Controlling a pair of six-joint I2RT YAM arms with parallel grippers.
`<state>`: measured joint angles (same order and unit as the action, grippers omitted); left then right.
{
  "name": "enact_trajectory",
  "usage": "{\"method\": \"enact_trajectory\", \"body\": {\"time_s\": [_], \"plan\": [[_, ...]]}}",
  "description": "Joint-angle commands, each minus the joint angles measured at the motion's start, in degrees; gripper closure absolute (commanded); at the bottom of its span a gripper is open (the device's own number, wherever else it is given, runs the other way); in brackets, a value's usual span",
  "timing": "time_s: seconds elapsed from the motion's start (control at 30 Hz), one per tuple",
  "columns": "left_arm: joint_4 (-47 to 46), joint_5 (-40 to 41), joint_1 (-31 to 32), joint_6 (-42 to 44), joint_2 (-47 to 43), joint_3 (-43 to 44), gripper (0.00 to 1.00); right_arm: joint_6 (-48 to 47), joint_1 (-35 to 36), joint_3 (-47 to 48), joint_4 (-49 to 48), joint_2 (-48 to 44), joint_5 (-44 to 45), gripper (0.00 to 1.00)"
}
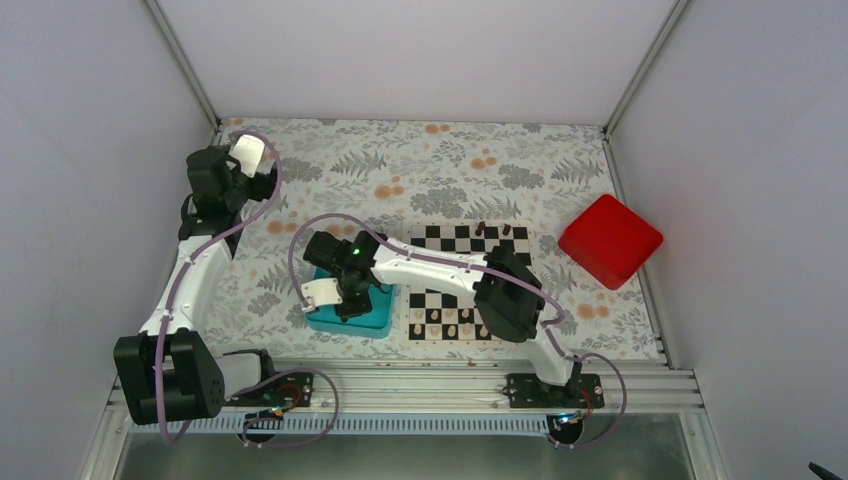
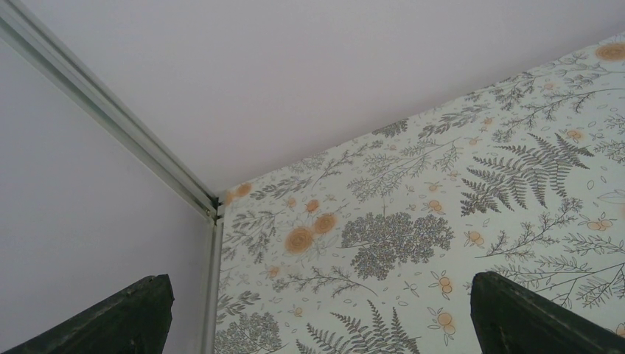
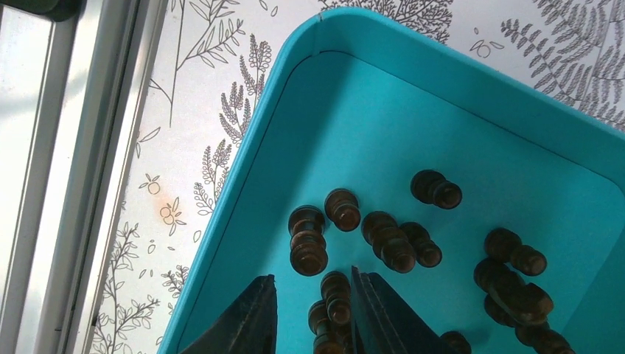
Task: Set up the chess pieces on the board
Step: Pick up the chess piece from the storage box.
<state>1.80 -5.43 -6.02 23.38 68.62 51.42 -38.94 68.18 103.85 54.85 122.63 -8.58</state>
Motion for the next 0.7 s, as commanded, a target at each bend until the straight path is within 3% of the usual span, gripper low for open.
{"method": "enact_trajectory", "body": {"time_s": [0.0, 0.47, 0.67], "plan": [[-1.7, -0.7, -0.3, 0.3, -0.8, -0.2, 0.0, -0.2, 0.5, 0.8, -0.8, 1.5, -1.2, 0.73], [-1.8, -0.9, -0.3, 0.4, -0.6, -0.2, 0.0, -0.1, 0.5, 0.0, -2.5, 3.9, -1.5, 0.74], [-2.0, -1.1, -0.2, 0.5, -0.5, -0.5, 0.0, -0.2, 0.5, 0.0, -2.4, 4.7, -1.2, 0.79]]}}
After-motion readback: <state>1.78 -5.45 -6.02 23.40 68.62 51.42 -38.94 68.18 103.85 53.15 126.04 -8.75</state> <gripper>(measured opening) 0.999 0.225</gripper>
